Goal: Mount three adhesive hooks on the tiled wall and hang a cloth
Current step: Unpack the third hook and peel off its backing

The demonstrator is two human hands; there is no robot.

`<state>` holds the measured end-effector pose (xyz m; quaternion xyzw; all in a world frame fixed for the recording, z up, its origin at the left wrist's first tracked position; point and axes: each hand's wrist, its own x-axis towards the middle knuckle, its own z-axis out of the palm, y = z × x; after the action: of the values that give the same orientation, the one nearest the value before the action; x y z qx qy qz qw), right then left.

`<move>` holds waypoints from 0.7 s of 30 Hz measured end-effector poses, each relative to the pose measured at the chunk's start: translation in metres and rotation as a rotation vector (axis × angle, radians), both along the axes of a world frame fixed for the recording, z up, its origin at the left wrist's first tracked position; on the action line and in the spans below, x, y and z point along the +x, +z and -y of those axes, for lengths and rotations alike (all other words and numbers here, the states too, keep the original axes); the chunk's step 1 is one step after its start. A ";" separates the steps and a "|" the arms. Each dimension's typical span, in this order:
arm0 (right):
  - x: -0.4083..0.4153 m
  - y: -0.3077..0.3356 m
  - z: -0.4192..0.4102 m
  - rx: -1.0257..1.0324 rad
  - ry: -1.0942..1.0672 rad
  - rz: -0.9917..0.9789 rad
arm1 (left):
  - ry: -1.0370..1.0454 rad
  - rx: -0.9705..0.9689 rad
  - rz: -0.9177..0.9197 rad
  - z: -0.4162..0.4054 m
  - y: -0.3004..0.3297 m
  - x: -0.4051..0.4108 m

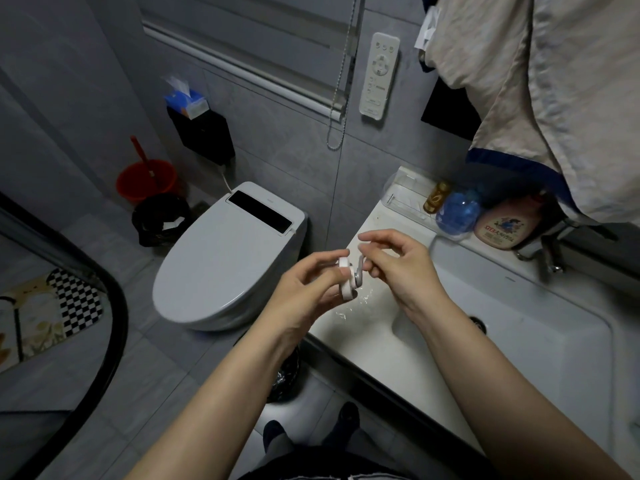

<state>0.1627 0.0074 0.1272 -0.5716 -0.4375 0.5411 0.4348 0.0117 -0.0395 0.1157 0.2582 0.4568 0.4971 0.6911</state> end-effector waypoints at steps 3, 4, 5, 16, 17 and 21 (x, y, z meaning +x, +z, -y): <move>0.004 -0.006 0.003 -0.079 0.042 0.006 | 0.032 -0.005 0.046 -0.002 0.003 0.002; 0.004 -0.007 0.006 -0.110 0.043 -0.024 | 0.060 -0.003 0.044 -0.003 0.003 0.002; 0.004 -0.008 0.009 -0.139 0.039 -0.071 | 0.092 0.002 0.043 -0.005 0.004 0.001; -0.004 0.009 0.006 -0.107 0.042 -0.195 | 0.138 0.033 -0.112 -0.006 -0.009 0.001; -0.003 0.007 0.002 -0.081 0.030 -0.154 | 0.121 0.027 -0.105 -0.004 -0.009 0.003; 0.003 -0.001 -0.007 0.002 0.034 0.028 | 0.064 -0.005 -0.029 0.000 -0.007 0.009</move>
<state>0.1654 0.0145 0.1257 -0.5711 -0.4536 0.5401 0.4199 0.0204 -0.0394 0.1091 0.2487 0.4761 0.5139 0.6688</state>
